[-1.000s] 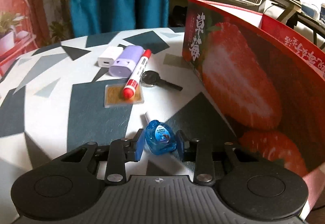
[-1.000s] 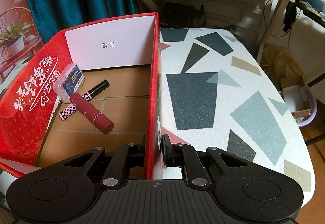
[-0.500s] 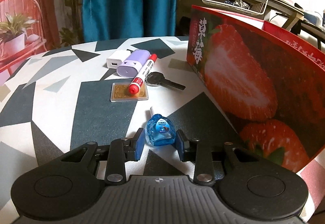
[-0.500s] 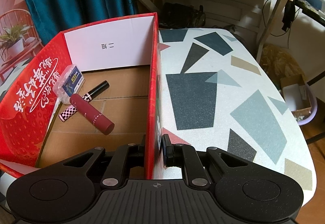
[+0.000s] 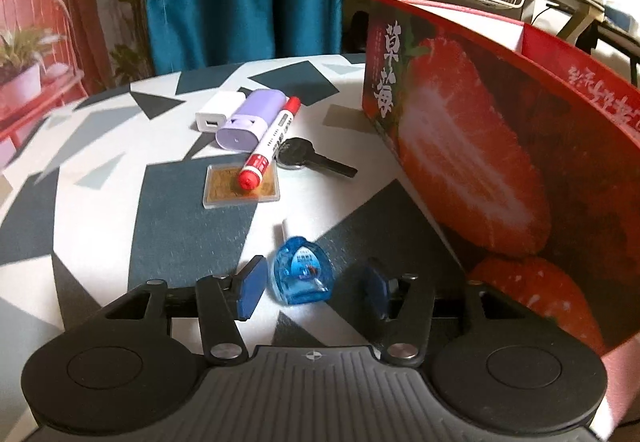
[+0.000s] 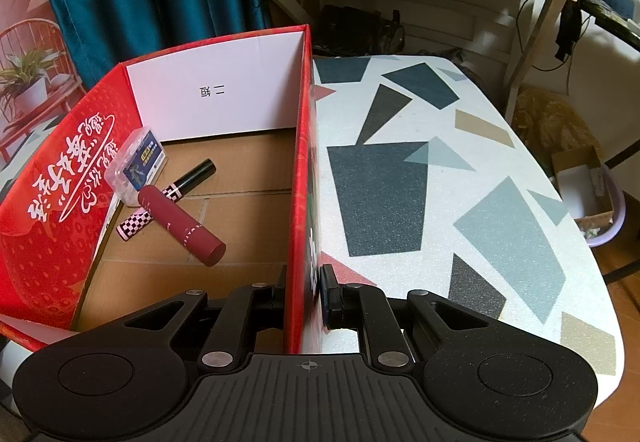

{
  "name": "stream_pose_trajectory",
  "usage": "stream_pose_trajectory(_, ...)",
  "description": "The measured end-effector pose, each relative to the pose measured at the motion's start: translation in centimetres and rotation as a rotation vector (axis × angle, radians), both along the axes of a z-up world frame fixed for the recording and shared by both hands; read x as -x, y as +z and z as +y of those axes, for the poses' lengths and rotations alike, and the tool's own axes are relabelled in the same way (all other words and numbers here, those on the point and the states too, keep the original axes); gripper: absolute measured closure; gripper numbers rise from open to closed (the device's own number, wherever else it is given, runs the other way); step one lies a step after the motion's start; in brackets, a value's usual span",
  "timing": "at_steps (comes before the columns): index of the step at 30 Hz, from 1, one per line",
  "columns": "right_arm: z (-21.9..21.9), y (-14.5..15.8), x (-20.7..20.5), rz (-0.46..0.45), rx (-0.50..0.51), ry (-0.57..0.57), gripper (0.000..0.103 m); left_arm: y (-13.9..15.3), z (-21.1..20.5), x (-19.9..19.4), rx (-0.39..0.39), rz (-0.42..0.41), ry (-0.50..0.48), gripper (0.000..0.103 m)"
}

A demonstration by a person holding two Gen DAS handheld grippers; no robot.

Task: Organize rigid objects
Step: 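Return the left tool and grasp the blue correction tape, then carry the correction tape into the red box and open the left gripper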

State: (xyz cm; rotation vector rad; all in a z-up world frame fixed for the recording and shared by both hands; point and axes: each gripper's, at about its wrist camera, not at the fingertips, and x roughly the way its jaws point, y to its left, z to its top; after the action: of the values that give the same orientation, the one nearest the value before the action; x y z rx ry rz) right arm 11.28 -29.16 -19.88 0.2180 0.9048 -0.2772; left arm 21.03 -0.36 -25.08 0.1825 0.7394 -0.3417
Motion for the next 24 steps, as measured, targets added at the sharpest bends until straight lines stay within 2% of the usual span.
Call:
stream_pose_trajectory(5,0.0,0.0,0.0,0.002,0.0,0.0,0.09,-0.3,0.2,-0.2,0.008,-0.028,0.023,0.046)
stream_pose_trajectory(11,0.0,0.0,0.0,0.002,-0.001,0.001,0.089,-0.5,0.6,0.8,0.014,-0.063,0.049,0.055)
stream_pose_trajectory(13,0.0,0.0,0.0,0.002,-0.002,0.002,0.089,-0.3,1.0,0.6,0.025,-0.056,0.061,0.065)
stream_pose_trajectory(15,0.1,-0.1,0.0,0.0,-0.004,0.002,0.089,-0.2,1.3,0.3,0.031,-0.048,0.079,0.071)
stream_pose_trajectory(24,0.1,-0.1,0.0,-0.001,-0.006,0.001,0.089,0.5,2.1,-0.2,0.066,-0.018,0.083,0.071)
